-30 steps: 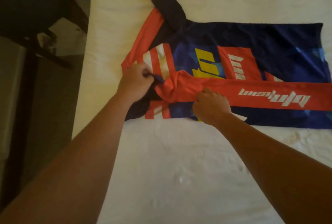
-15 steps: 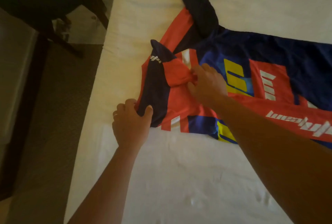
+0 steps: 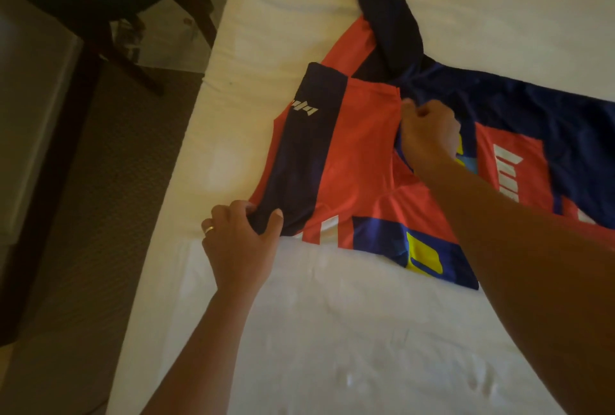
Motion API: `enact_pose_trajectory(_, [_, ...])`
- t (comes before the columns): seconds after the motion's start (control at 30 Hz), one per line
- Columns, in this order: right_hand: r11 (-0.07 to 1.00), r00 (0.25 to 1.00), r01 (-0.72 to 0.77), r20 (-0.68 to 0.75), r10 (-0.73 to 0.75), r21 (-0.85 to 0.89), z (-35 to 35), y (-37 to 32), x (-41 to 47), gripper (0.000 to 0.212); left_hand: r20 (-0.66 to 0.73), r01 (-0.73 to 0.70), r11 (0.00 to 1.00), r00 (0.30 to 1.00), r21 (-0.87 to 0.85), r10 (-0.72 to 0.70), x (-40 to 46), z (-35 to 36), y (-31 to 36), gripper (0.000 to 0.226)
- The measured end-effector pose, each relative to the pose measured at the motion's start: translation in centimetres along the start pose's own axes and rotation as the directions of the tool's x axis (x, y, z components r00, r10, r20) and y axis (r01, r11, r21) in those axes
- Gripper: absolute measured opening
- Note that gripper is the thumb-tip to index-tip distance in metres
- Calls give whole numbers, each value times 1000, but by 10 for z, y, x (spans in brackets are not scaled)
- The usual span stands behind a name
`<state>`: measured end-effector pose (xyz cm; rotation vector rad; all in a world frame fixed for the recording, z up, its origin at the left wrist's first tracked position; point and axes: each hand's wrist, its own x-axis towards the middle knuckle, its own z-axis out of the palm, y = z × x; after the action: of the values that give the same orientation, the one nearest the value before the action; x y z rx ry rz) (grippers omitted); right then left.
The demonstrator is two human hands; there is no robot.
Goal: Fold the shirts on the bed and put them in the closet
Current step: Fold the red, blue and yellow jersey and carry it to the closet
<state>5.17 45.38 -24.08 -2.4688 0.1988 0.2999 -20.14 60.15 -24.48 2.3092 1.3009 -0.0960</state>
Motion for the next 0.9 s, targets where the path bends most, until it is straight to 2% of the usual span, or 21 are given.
enact_pose_trajectory(0.07, [970,970,242,18,-241,-30,7,14,-18,21,28,32,999,999,-28,-31,-4,-2,-4,39])
enact_pose_trajectory(0.1, [937,937,348,46,-347,-33,10,22,-33,21,37,51,998,998,-45,-49,-7,-4,-6,37])
enact_pose_trajectory(0.2, [762,754,648,152,-639,-14,14,54,-83,16,94,68,996,994,-64,-62,-10,-6,-11,34])
enact_pose_trajectory(0.27, [641,629,766,249,-737,-40,14,76,-108,15,179,96,977,982,-189,-62,-7,-8,-13,38])
enact_pose_trajectory(0.33, [569,577,811,345,-740,-136,11,94,-128,20,139,98,927,989,-362,-51,-4,-14,-16,44])
enact_pose_trajectory(0.43, [478,573,819,421,-703,-316,8,107,-141,28,88,50,850,996,-525,-4,-1,-26,-12,14])
enact_pose_trajectory(0.5, [471,577,816,417,-702,-337,7,108,-140,25,59,17,809,998,-588,22,3,-32,-9,3])
enact_pose_trajectory(0.6, [496,589,808,406,-699,-318,5,104,-140,21,48,9,778,998,-628,27,7,-35,-10,3])
enact_pose_trajectory(0.77, [558,635,770,450,-627,-309,0,97,-149,10,-54,-36,757,999,-653,1,0,-32,-16,4])
enact_pose_trajectory(0.83, [587,655,748,488,-577,-309,-1,97,-152,9,-6,20,740,999,-673,-33,0,-28,-21,6])
enact_pose_trajectory(0.9, [663,700,686,517,-492,-299,-2,94,-150,13,51,52,808,998,-587,-27,4,-24,-28,3])
